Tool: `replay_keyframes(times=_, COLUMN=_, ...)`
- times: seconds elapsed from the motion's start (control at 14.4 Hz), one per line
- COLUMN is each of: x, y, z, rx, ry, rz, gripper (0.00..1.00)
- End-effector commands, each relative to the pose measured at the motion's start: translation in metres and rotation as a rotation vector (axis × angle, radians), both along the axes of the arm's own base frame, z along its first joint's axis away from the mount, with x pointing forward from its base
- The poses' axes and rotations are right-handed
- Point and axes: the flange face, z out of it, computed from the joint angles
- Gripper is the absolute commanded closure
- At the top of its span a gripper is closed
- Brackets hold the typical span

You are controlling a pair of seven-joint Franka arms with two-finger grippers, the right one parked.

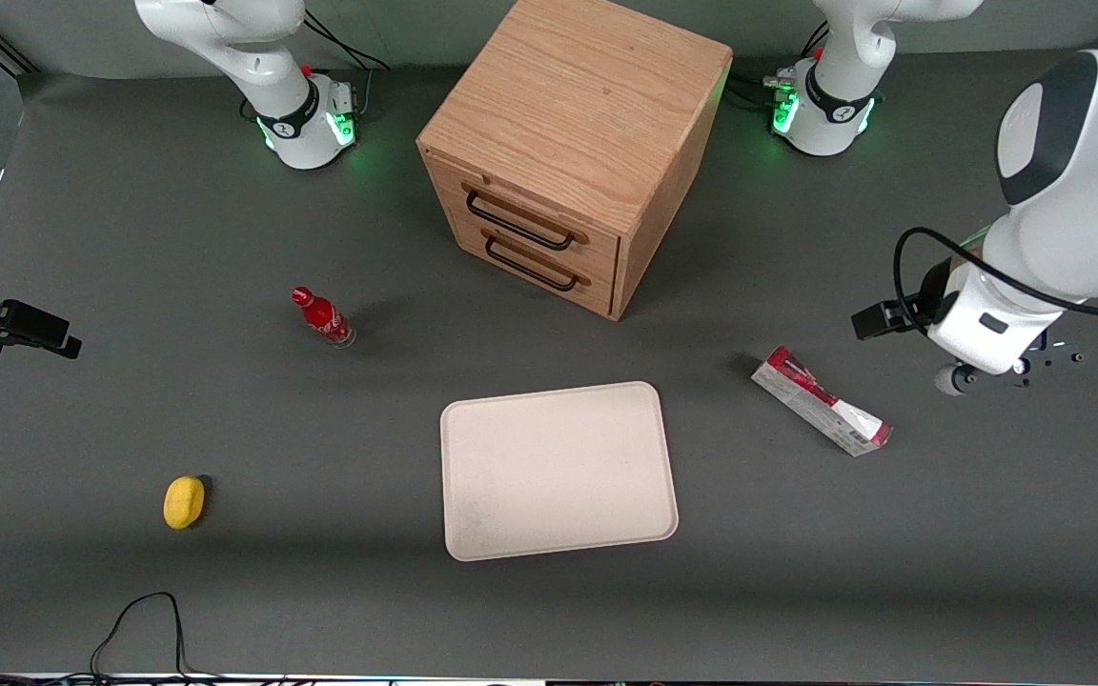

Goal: Place red cookie box on tray
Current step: 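Lower the open left gripper over the cookie box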

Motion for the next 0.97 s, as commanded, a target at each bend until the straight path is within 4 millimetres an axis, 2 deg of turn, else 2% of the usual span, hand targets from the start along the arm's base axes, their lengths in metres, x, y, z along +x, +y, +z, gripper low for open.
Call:
replay_keyframes(times=0.0, x=0.002, y=-0.003, z=0.002, rx=0.019, ry=-0.014, rz=0.328, gripper=0.00)
replay_keyframes(times=0.21, x=0.007, y=-0.001, z=0.002, rx=0.046, ry=-0.045, rz=0.718, gripper=0.00)
replay_keyframes(times=0.35, x=0.011, y=0.002, z=-0.014, rx=0.043, ry=-0.064, rz=0.813, gripper=0.00)
replay_keyframes(times=0.9, x=0.016, y=-0.001, z=-0.164, rx=0.054, ry=-0.092, rz=0.798, gripper=0.00)
